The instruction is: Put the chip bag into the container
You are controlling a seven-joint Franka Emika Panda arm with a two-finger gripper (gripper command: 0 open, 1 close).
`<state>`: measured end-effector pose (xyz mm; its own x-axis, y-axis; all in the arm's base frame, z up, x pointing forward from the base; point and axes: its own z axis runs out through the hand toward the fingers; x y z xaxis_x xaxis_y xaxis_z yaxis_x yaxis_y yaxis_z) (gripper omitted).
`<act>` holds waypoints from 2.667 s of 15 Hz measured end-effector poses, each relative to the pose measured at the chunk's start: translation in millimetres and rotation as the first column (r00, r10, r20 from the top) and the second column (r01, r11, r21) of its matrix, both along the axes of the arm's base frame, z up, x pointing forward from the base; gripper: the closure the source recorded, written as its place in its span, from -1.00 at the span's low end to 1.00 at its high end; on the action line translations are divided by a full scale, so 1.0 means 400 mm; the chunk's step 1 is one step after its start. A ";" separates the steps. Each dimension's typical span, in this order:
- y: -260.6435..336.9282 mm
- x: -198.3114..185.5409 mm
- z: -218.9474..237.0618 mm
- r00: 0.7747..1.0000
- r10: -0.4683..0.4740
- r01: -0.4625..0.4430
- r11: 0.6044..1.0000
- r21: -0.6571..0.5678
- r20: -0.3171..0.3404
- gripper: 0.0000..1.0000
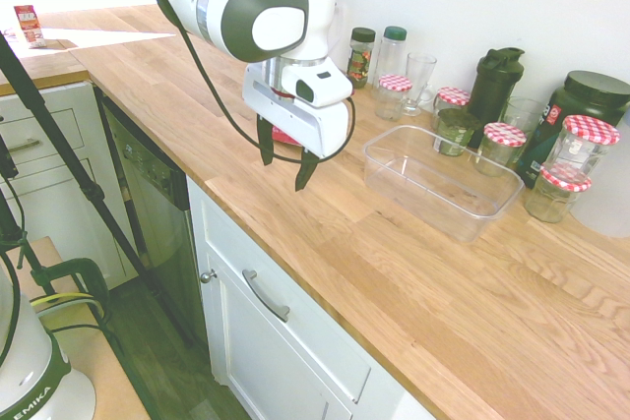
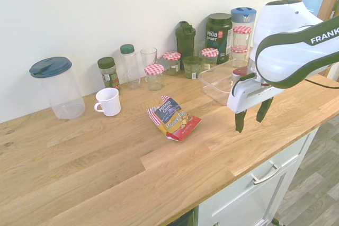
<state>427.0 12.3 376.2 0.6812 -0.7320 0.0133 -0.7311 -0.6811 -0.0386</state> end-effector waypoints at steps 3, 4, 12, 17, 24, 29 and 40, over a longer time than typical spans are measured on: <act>0.012 0.002 0.000 1.000 0.003 -0.003 1.000 -0.019 0.006 -1.00; 0.021 0.005 0.004 1.000 0.007 -0.007 1.000 -0.023 0.015 -1.00; 0.237 0.117 0.168 0.993 0.078 -0.069 0.992 -0.105 0.090 -1.00; 0.371 0.218 0.249 0.987 0.112 -0.094 0.983 -0.158 0.112 -1.00; 0.490 0.315 0.193 0.975 0.166 -0.140 0.976 -0.169 0.151 -1.00; 0.511 0.375 0.146 0.973 0.170 -0.143 0.976 -0.167 0.157 -1.00; 0.503 0.451 0.079 0.979 0.147 -0.120 0.976 -0.182 0.142 -1.00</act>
<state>607.6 213.6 407.6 0.7525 -0.6121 0.2429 -0.6274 -0.7785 -0.0180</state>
